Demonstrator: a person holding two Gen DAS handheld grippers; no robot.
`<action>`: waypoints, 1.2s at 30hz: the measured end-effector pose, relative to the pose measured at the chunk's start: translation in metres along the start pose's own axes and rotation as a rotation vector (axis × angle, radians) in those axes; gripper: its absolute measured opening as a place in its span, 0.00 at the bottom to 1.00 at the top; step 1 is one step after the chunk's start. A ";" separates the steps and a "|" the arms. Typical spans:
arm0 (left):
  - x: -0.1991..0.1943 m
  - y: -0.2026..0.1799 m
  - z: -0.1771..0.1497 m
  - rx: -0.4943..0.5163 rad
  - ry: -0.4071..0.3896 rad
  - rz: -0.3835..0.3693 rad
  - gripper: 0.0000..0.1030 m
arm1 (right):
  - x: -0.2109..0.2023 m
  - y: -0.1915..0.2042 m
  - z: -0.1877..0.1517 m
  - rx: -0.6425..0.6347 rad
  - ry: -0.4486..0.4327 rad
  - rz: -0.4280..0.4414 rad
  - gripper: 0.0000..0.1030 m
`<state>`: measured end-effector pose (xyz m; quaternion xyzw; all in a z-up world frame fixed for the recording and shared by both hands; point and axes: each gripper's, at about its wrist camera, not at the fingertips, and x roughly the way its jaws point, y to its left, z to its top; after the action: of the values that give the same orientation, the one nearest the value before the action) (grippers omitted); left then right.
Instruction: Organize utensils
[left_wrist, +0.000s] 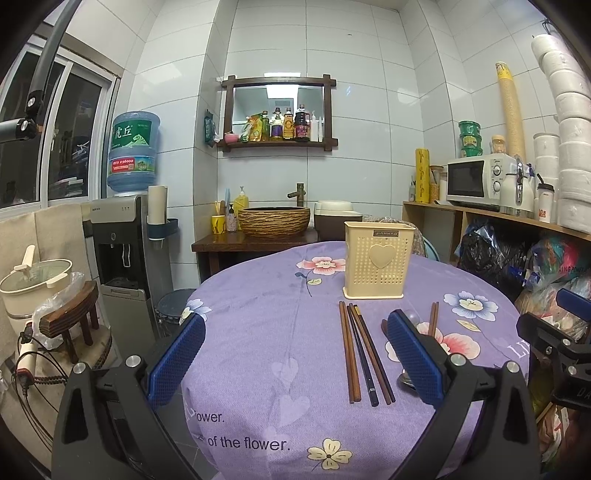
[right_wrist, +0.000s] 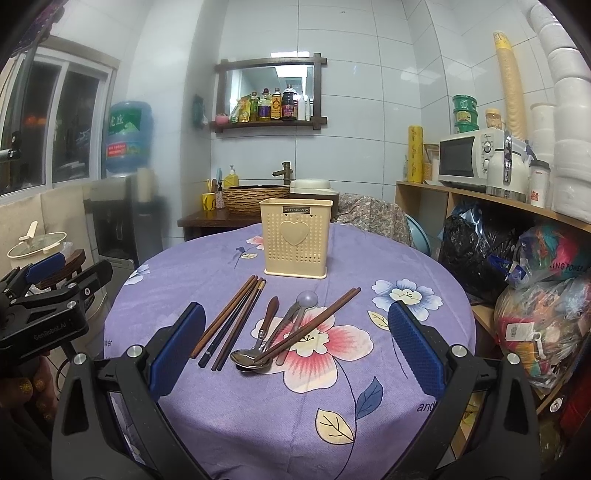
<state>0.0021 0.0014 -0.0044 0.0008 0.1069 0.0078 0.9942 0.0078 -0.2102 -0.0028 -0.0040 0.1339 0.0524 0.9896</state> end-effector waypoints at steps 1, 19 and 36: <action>0.000 0.000 0.000 -0.001 0.001 0.000 0.95 | 0.000 0.000 0.000 0.000 0.000 -0.001 0.95; 0.000 0.001 -0.002 0.000 0.004 0.000 0.95 | 0.000 -0.001 0.000 0.003 0.005 -0.002 0.95; 0.000 0.002 -0.003 0.003 0.007 0.003 0.95 | 0.001 -0.002 -0.001 0.006 0.009 -0.001 0.95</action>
<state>0.0020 0.0031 -0.0073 0.0023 0.1103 0.0092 0.9939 0.0085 -0.2126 -0.0044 -0.0012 0.1387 0.0516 0.9890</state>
